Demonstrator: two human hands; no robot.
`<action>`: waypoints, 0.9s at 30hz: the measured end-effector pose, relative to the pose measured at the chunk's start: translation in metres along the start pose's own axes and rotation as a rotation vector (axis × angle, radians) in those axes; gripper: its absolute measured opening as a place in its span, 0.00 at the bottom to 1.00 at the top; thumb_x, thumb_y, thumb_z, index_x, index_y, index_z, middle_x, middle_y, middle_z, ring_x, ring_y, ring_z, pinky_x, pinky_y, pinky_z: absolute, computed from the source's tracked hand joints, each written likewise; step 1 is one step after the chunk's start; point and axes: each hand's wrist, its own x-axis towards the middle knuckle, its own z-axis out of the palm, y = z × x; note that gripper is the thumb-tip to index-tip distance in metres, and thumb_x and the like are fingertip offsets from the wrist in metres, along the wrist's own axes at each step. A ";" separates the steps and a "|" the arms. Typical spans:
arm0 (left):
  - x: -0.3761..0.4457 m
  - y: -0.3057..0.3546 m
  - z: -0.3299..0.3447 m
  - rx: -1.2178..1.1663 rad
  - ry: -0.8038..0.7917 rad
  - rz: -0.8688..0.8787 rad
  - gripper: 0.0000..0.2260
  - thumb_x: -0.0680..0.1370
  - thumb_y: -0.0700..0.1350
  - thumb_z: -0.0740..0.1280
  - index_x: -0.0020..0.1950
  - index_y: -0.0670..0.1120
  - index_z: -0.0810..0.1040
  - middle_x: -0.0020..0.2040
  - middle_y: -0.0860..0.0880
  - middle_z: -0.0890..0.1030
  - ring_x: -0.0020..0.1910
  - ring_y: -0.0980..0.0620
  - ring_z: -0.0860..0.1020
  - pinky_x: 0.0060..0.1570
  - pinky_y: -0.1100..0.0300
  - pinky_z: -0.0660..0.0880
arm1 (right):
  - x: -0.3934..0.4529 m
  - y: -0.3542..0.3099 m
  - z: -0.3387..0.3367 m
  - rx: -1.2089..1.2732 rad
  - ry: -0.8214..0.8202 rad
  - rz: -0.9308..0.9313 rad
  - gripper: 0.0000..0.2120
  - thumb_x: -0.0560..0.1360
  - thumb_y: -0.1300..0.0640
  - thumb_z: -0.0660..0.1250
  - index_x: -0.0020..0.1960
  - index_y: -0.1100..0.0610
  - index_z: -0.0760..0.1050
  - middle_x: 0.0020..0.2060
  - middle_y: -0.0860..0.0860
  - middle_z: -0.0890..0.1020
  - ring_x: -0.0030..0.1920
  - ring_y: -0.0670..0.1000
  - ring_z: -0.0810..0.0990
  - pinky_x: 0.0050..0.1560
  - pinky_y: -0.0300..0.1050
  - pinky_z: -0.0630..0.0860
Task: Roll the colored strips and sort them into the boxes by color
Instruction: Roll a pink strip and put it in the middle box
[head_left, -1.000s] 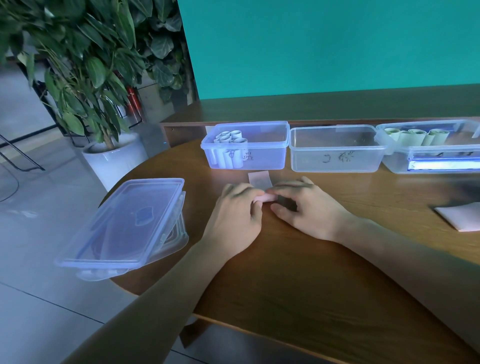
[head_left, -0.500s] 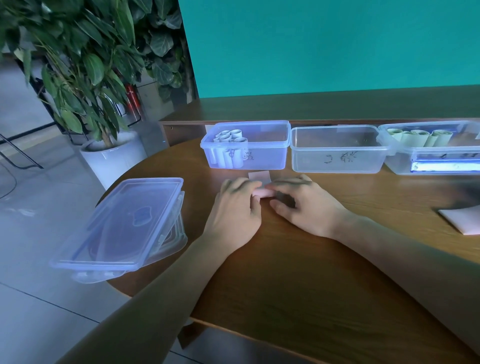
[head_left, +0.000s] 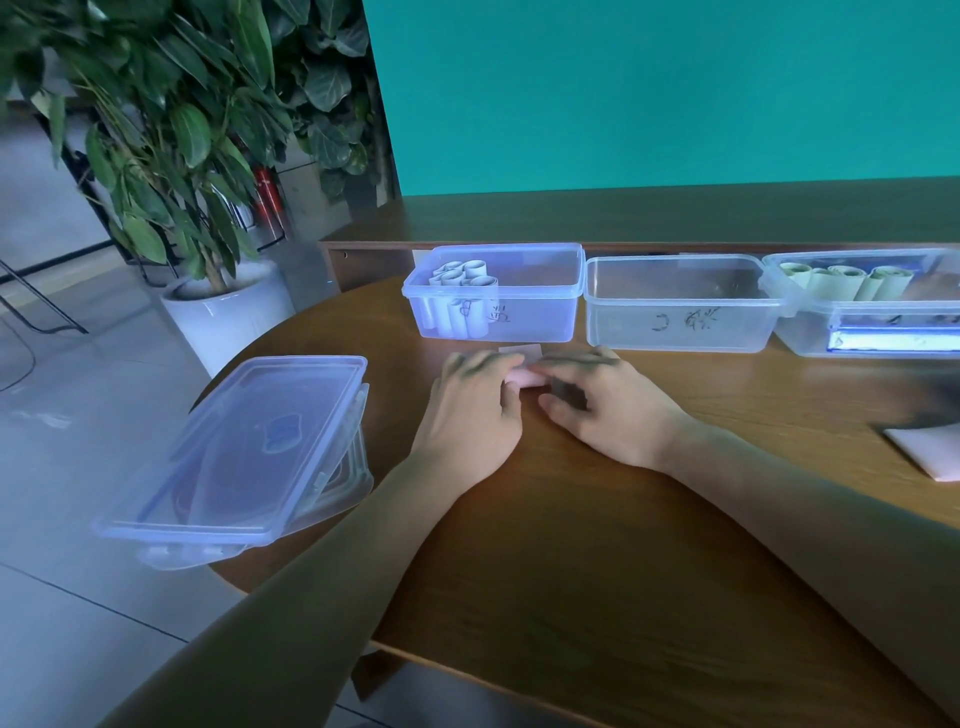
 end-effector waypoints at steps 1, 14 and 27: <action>0.001 -0.001 0.001 -0.013 0.014 0.007 0.15 0.81 0.40 0.61 0.66 0.48 0.78 0.62 0.50 0.79 0.62 0.46 0.72 0.63 0.48 0.72 | 0.002 0.001 0.001 0.004 -0.008 0.009 0.17 0.81 0.49 0.60 0.68 0.39 0.73 0.44 0.44 0.79 0.45 0.45 0.70 0.62 0.52 0.72; 0.014 -0.003 0.007 0.040 -0.014 -0.024 0.17 0.81 0.41 0.60 0.69 0.50 0.76 0.66 0.52 0.77 0.64 0.47 0.70 0.64 0.49 0.70 | 0.010 0.008 0.004 -0.030 0.017 0.066 0.20 0.82 0.50 0.61 0.73 0.42 0.71 0.64 0.40 0.77 0.56 0.47 0.67 0.64 0.52 0.72; 0.023 -0.005 0.009 0.085 -0.073 -0.068 0.16 0.83 0.43 0.58 0.69 0.54 0.74 0.65 0.55 0.77 0.63 0.48 0.69 0.61 0.51 0.68 | 0.021 0.015 0.007 0.012 0.028 0.045 0.15 0.81 0.49 0.60 0.67 0.42 0.73 0.57 0.36 0.76 0.56 0.46 0.70 0.61 0.52 0.75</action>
